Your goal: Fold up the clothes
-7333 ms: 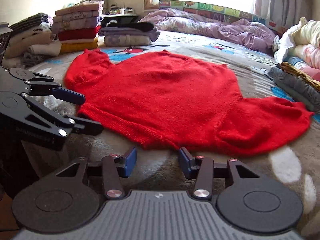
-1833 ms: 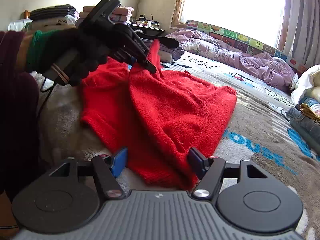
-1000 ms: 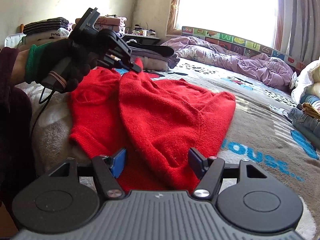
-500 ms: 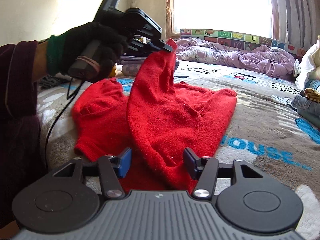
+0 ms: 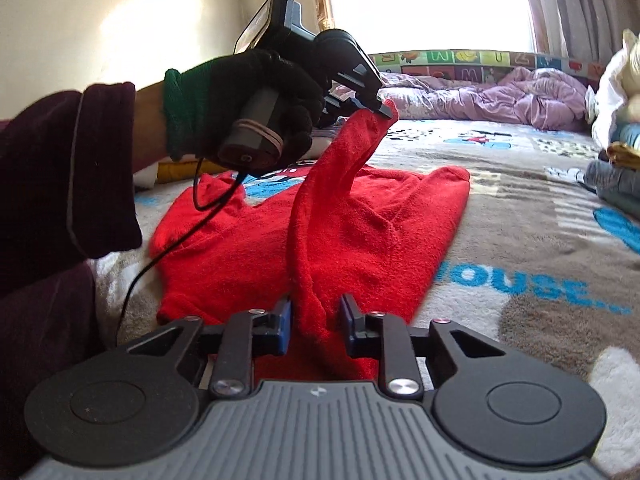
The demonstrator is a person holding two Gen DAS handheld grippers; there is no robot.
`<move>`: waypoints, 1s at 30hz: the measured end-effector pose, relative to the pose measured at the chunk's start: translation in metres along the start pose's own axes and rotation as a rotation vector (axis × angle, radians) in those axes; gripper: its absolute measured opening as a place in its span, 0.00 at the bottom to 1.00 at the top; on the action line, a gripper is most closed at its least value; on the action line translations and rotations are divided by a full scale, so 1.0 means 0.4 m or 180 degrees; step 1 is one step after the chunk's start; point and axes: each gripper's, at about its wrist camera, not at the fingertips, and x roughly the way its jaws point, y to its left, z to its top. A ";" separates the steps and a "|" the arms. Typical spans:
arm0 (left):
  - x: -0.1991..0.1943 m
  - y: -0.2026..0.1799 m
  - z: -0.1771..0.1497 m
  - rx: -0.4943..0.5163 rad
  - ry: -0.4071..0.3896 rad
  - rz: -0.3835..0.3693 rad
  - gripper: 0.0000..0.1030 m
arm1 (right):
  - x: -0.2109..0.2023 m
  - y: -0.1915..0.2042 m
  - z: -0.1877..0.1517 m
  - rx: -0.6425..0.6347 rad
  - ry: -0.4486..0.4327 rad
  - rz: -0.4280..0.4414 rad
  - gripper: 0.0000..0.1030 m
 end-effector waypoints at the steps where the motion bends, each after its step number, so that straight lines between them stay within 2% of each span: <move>1: 0.006 -0.002 -0.003 0.0000 -0.0001 0.0018 0.02 | -0.001 -0.004 -0.002 0.0049 0.0001 0.0018 0.25; 6: 0.035 -0.015 -0.015 -0.0024 0.0006 0.0073 0.02 | -0.005 -0.051 -0.007 0.0579 -0.0016 0.0164 0.22; 18: 0.101 -0.082 -0.033 0.0285 -0.0016 0.0240 0.02 | -0.004 -0.154 -0.052 0.1739 -0.0059 0.0426 0.21; 22: 0.131 -0.112 -0.048 0.0509 -0.0003 0.0325 0.02 | -0.002 -0.187 -0.068 0.2117 -0.0073 0.0513 0.20; 30: 0.189 -0.176 -0.087 0.1181 -0.0017 0.0569 0.02 | 0.001 -0.213 -0.086 0.2445 -0.0065 0.0623 0.18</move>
